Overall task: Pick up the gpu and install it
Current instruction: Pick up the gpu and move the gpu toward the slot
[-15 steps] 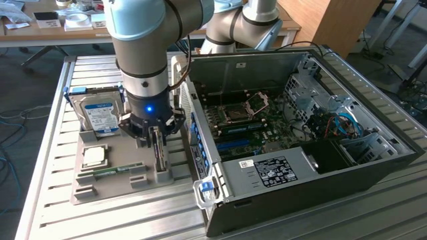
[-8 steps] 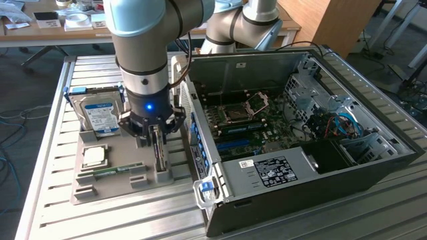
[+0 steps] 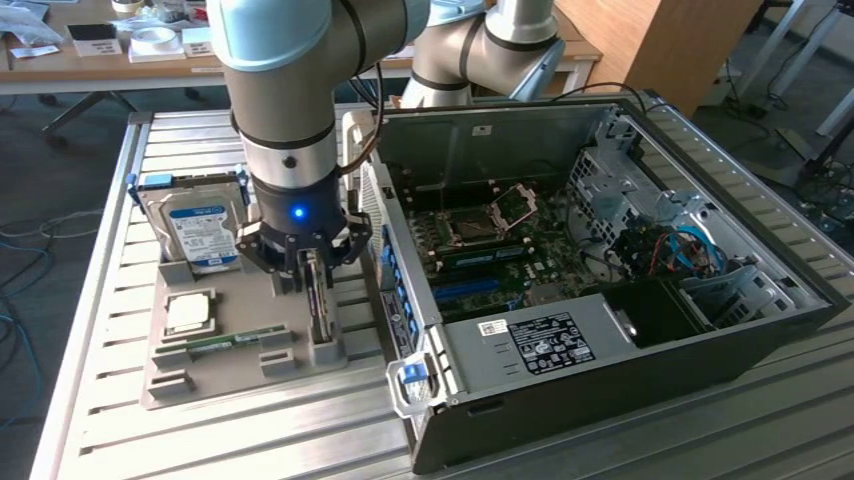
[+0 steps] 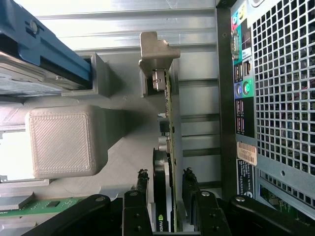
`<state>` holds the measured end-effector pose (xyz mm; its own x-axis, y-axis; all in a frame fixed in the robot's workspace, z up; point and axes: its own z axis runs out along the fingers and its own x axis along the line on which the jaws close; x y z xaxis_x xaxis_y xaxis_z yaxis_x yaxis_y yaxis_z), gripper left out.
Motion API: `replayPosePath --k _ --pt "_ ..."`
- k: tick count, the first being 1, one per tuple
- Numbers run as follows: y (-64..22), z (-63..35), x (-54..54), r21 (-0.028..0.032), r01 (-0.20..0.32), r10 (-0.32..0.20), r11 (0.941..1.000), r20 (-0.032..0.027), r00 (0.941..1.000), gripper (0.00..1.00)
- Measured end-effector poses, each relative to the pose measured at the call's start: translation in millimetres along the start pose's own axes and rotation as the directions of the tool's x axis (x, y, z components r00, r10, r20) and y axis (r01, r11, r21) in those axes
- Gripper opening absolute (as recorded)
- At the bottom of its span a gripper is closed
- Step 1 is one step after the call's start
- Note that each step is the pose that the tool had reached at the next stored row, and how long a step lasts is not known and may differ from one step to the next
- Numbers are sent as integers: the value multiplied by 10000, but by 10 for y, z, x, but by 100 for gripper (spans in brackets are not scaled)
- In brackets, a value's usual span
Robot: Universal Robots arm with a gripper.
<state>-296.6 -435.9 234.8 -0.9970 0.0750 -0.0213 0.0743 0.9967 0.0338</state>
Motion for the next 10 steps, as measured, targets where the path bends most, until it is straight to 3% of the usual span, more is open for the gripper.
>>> replayPosePath --k 10 --pt "-28 0 -2 -2 0 0 10000 1 10000 42"
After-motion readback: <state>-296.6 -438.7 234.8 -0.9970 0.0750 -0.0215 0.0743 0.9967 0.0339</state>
